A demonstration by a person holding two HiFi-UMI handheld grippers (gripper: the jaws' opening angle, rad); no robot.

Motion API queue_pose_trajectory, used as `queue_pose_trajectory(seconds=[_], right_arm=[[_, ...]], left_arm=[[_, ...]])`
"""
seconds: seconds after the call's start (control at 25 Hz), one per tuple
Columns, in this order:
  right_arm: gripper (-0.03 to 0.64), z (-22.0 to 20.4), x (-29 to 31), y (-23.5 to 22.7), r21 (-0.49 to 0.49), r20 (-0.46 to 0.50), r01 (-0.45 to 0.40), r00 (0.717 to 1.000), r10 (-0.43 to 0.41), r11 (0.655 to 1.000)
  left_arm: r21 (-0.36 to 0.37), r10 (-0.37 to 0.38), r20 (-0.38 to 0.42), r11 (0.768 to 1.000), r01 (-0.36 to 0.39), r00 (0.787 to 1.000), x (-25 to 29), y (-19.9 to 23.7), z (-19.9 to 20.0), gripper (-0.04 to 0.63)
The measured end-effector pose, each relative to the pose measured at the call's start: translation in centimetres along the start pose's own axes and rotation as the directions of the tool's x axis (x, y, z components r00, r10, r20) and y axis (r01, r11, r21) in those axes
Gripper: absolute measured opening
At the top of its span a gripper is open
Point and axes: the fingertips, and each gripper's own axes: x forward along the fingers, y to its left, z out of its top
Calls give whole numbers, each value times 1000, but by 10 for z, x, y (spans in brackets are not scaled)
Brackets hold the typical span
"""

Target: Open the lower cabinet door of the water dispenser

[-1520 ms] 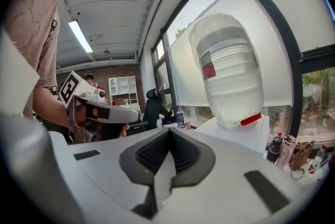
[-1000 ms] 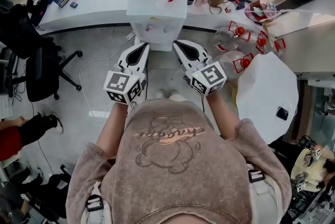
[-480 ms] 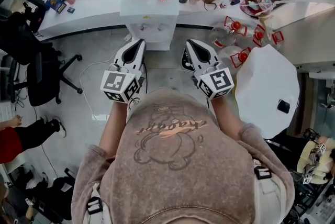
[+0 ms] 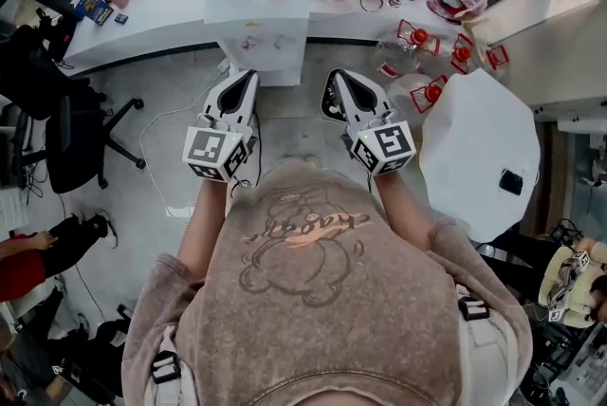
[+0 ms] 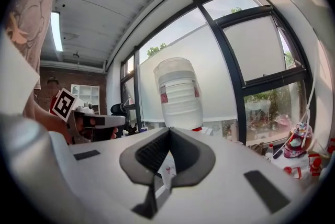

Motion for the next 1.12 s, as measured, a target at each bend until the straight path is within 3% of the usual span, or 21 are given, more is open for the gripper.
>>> queue_pose_trajectory(seconds=[0.28, 1.12], right_arm=[[6, -19, -16, -10, 22, -20, 50, 999, -50, 998], [6, -20, -28, 0, 20, -41, 13, 999, -12, 1000]], left_arm=[[-51, 9, -10, 999, -10, 1000, 1, -10, -23, 12], [-76, 68, 7, 995, -67, 998, -8, -17, -18, 14]])
